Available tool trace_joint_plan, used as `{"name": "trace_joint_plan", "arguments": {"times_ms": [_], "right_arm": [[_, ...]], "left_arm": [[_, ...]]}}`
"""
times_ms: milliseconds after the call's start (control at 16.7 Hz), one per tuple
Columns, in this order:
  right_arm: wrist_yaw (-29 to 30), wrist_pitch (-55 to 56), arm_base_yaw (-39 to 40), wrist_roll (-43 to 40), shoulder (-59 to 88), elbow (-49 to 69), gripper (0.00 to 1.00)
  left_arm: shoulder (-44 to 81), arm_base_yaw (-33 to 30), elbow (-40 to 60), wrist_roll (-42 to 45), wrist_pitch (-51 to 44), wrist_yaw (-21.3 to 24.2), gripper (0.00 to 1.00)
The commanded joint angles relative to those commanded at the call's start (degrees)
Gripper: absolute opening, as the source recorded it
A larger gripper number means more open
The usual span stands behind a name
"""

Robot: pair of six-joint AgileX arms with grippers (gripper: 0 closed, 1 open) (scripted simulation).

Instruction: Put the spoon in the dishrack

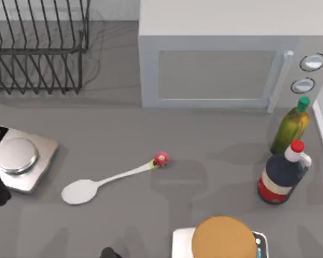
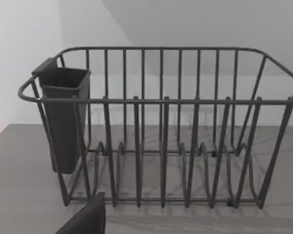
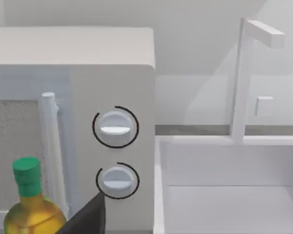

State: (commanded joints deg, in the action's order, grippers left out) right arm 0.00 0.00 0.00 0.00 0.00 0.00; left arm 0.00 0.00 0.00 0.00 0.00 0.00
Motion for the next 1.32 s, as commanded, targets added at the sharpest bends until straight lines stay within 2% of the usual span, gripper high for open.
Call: {"name": "trace_joint_plan", "arguments": {"times_ms": [300,600,840,1320], "right_arm": [[0.0,0.0,0.0,0.0,0.0,0.0,1.0],[0.0,0.0,0.0,0.0,0.0,0.0,1.0],[0.0,0.0,0.0,0.0,0.0,0.0,1.0],[0.0,0.0,0.0,0.0,0.0,0.0,1.0]], "left_arm": [[2.79,-2.01,3.39,1.98,-2.58,-0.18,1.0],[17.49,-9.18,19.44,9.12,-12.05,-1.28,1.0],[37.67,-15.86,36.13,15.51,-22.34,-1.99,1.0],[87.69,-28.16,70.69,26.72,-47.27,-1.29,1.0]]}}
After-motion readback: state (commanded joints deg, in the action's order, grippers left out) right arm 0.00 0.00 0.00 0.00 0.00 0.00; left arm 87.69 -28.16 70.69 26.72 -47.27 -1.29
